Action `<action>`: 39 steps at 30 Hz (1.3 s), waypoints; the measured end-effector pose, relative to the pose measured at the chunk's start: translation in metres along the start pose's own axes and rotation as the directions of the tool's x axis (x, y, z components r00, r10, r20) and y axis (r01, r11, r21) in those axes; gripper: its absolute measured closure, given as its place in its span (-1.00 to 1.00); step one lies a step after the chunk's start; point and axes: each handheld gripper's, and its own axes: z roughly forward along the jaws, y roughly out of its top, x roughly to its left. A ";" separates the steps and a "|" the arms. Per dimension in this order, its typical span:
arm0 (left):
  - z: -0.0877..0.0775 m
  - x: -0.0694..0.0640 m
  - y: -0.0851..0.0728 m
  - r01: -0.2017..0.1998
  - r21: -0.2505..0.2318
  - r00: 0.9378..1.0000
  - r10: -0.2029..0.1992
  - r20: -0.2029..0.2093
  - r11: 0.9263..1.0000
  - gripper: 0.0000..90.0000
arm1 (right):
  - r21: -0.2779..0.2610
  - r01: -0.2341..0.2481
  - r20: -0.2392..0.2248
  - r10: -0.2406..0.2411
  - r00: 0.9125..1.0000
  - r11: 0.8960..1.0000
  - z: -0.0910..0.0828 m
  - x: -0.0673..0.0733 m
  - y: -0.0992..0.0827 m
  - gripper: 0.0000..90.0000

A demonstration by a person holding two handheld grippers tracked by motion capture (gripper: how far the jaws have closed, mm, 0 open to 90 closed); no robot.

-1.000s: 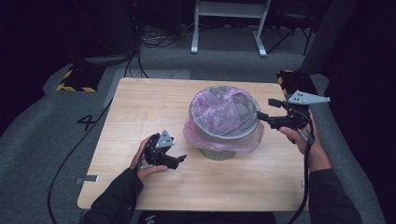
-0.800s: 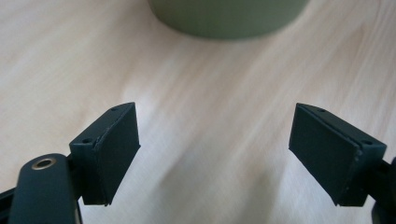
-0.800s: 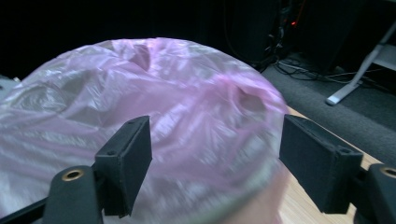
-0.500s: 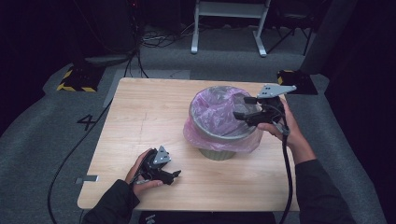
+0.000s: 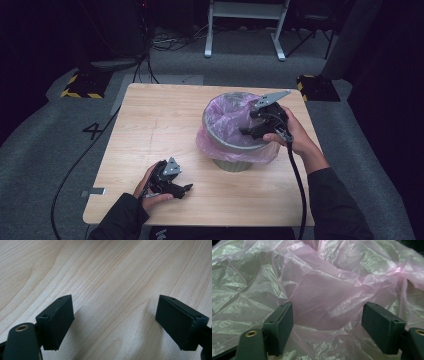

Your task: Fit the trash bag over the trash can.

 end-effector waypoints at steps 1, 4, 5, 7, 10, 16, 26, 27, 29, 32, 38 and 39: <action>0.000 0.000 0.000 -0.002 -0.001 1.000 0.002 0.002 1.000 -0.69 | 0.015 0.005 -0.001 -0.005 1.000 1.000 0.001 0.000 0.001 -0.42; 0.001 0.001 0.001 -0.005 0.002 1.000 0.005 0.005 1.000 -0.70 | 0.070 -0.001 0.002 0.001 1.000 0.998 0.003 0.000 0.003 -0.43; 0.001 0.001 0.001 -0.006 0.001 1.000 0.006 0.007 1.000 -0.70 | 0.086 -0.003 -0.001 0.003 1.000 0.996 0.004 0.001 0.004 -0.42; 0.001 0.001 0.001 -0.008 0.001 1.000 0.008 0.009 1.000 -0.70 | 0.121 -0.017 -0.006 0.018 1.000 0.993 0.005 0.000 0.005 -0.42; 0.001 0.001 0.001 -0.008 0.001 1.000 0.008 0.009 1.000 -0.70 | 0.161 0.012 0.006 -0.013 1.000 0.987 0.007 0.003 0.007 -0.44; 0.001 0.001 0.001 -0.008 0.001 1.000 0.008 0.009 1.000 -0.70 | 0.135 0.007 0.039 -0.012 0.999 0.991 0.005 0.004 0.006 -0.48; 0.001 0.001 0.001 -0.008 0.000 1.000 0.008 0.009 1.000 -0.70 | -0.091 -0.013 0.101 0.022 0.995 0.996 -0.035 0.009 -0.008 -0.49; 0.001 0.001 0.001 -0.008 0.001 1.000 0.008 0.009 1.000 -0.70 | -0.116 -0.022 0.102 0.034 0.994 0.993 -0.041 0.010 -0.011 -0.49; 0.001 0.001 0.001 -0.008 0.001 1.000 0.008 0.009 1.000 -0.70 | -0.134 -0.011 0.104 0.025 0.994 0.991 -0.051 0.013 -0.016 -0.51; 0.002 0.001 0.001 -0.010 0.000 1.000 0.010 0.011 1.000 -0.71 | -0.170 -0.014 0.111 0.034 0.993 0.985 -0.062 0.015 -0.025 -0.51; 0.003 0.002 0.003 -0.011 0.003 1.000 0.011 0.012 1.000 -0.72 | -0.207 -0.003 0.160 0.036 0.986 0.978 -0.081 0.024 -0.056 -0.52; 0.003 0.002 0.003 -0.011 0.003 1.000 0.011 0.012 1.000 -0.72 | -0.216 0.001 0.167 0.036 0.985 0.976 -0.084 0.027 -0.063 -0.52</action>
